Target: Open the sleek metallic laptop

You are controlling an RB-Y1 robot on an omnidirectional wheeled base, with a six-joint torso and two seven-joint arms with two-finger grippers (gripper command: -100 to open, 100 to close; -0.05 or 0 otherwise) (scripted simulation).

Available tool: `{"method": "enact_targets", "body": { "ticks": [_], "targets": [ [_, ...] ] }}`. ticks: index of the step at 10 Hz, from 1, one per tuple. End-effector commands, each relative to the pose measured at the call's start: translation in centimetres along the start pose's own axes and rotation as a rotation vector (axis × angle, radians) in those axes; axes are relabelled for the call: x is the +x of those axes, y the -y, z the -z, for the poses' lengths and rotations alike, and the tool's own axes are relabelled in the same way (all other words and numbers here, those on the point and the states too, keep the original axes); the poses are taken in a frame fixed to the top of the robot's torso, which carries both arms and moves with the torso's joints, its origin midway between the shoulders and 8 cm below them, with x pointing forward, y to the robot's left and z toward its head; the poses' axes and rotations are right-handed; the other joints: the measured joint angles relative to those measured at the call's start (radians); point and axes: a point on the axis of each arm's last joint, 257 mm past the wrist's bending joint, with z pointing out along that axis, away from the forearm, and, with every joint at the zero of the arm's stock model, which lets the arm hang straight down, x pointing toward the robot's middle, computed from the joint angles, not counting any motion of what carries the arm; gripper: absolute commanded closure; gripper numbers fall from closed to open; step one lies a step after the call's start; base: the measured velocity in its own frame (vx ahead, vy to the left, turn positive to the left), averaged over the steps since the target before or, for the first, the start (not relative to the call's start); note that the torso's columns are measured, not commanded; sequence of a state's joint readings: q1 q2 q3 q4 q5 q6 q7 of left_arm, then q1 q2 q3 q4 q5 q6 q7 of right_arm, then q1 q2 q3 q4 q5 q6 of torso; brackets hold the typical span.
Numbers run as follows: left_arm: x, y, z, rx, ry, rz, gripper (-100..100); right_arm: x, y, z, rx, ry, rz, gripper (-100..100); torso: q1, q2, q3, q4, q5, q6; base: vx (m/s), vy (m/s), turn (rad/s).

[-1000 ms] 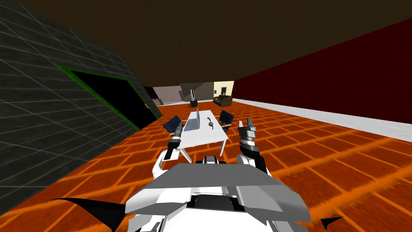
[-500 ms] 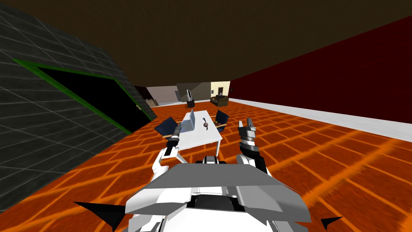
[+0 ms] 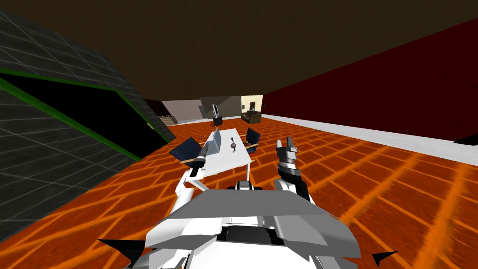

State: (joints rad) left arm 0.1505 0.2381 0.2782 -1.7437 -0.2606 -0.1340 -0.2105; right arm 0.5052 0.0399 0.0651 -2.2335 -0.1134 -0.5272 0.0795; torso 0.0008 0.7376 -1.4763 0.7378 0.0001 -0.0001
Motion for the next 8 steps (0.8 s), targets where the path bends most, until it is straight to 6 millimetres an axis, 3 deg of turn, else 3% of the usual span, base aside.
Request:
{"method": "enact_targets", "body": {
  "ticks": [1,8],
  "targets": [
    [-1.0,-2.8,-1.1,-0.065,0.006,-0.072,-100,0.0,0.0,0.0,0.0,0.0,0.0,0,0.001,0.001,0.0,0.0,0.0,0.0,0.015,-0.11,-0.106],
    [-4.8,-8.1,-2.9,-0.193,0.024,-0.226,-100,0.0,0.0,0.0,0.0,0.0,0.0,0,-0.001,0.001,0.001,0.0,0.0,0.0,0.03,-0.093,-0.081]
  ]
}}
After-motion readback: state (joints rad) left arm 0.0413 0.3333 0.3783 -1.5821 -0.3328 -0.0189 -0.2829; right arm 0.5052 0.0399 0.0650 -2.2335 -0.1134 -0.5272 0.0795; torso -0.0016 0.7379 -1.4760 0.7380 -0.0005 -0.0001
